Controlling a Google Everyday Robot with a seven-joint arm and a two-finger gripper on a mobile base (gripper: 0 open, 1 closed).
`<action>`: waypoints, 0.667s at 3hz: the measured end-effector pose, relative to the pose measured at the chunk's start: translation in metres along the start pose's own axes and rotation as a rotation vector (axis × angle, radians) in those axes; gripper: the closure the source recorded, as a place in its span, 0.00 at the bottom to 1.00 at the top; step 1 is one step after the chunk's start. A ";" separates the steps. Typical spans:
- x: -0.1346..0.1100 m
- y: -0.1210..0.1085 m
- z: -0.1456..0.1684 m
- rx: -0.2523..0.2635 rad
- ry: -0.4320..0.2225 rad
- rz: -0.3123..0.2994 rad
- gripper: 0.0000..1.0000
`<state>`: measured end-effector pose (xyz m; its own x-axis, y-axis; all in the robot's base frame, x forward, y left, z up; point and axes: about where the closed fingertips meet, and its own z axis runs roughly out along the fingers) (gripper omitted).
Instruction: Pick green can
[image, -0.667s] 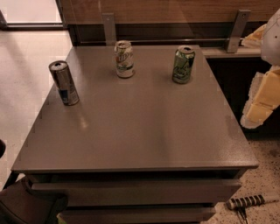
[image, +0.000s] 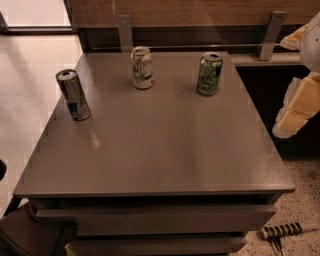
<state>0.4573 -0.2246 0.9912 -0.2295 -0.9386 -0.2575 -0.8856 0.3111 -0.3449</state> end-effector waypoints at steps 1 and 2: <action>0.028 -0.031 0.020 0.098 -0.072 0.093 0.00; 0.048 -0.066 0.052 0.196 -0.234 0.207 0.00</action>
Offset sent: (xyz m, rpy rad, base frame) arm 0.1758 -0.1074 0.0339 0.4510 -0.8048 -0.2949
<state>0.5262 -0.2822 0.9550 -0.2771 -0.8002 -0.5318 -0.7309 0.5349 -0.4240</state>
